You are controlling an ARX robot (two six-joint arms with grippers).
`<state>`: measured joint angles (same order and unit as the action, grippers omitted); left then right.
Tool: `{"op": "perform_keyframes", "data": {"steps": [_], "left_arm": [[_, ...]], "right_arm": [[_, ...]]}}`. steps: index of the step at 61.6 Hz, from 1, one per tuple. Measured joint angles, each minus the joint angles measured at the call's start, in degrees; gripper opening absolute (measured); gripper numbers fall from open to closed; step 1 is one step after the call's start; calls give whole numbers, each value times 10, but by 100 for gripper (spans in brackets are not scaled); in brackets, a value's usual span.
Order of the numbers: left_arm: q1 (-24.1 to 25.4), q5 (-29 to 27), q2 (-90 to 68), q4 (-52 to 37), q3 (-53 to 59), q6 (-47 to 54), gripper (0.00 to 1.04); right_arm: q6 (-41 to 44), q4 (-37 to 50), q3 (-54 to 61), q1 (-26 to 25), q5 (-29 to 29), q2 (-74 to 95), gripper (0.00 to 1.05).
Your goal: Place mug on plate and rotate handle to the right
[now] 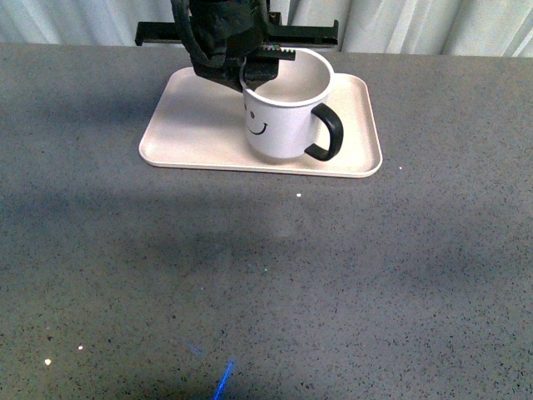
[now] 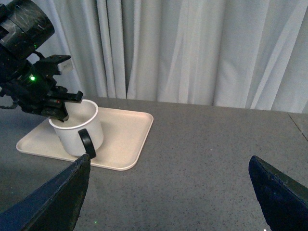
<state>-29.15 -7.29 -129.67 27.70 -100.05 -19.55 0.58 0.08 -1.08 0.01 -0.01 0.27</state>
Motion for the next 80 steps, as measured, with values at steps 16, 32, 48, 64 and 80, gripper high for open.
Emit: {"op": "perform_keyframes", "data": {"steps": [16, 32, 48, 64, 80], "left_arm": [[1, 2, -40, 21, -46, -3, 2], [4, 5, -66, 27, -71, -3, 2], [5, 12, -71, 21, -78, 2, 4], [6, 23, -63, -9, -64, 18, 43], [13, 24, 51, -104, 65, 63, 82]], "right_arm": [[0, 0, 0, 0, 0, 0, 95], [0, 0, 0, 0, 0, 0, 95], [0, 0, 0, 0, 0, 0, 96], [0, 0, 0, 0, 0, 0, 96], [0, 0, 0, 0, 0, 0, 96]]}}
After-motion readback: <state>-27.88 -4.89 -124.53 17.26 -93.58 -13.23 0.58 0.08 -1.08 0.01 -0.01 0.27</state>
